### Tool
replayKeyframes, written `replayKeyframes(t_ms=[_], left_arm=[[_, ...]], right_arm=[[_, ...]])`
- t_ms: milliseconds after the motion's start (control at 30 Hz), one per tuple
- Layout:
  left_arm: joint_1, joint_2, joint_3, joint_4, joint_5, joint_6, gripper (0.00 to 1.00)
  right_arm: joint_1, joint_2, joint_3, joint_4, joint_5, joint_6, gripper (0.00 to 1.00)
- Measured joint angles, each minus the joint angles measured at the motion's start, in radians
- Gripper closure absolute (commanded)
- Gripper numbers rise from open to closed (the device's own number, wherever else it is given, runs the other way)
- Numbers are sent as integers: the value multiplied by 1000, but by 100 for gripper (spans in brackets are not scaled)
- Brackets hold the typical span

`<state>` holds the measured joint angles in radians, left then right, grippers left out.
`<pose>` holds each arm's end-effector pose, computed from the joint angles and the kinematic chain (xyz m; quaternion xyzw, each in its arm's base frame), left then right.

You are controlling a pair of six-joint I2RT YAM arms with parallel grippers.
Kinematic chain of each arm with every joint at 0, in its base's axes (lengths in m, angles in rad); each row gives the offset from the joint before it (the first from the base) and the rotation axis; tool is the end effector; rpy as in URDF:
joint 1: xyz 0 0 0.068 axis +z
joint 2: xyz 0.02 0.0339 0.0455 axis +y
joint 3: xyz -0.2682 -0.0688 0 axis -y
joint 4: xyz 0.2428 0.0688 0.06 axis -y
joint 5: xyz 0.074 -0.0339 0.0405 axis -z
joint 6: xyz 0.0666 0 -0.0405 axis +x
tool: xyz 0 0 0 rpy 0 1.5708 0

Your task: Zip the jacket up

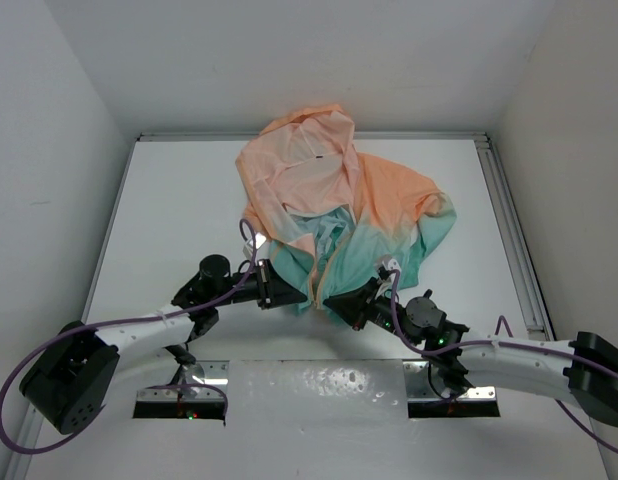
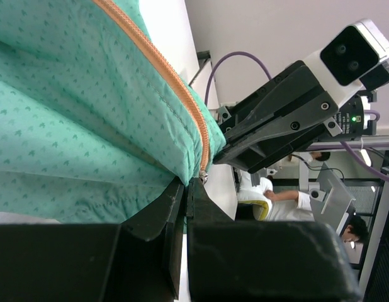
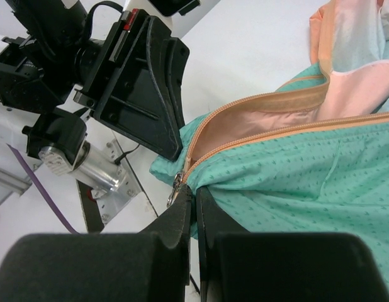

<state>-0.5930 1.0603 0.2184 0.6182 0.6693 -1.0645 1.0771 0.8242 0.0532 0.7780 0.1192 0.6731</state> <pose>0.1581 -0.1564 0.1784 0.0268 0.7657 -0.6077 0.2089 0.0989 0.1670 0.1852 -0.0997 0.6976 0.5168 0.4862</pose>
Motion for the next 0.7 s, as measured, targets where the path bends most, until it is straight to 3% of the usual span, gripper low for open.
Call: replayKeyframes(t_ms=[700], left_arm=[[0,-12,0,-12,48,9,100]], right_arm=[[0,23,11,-1,0,-24,100]])
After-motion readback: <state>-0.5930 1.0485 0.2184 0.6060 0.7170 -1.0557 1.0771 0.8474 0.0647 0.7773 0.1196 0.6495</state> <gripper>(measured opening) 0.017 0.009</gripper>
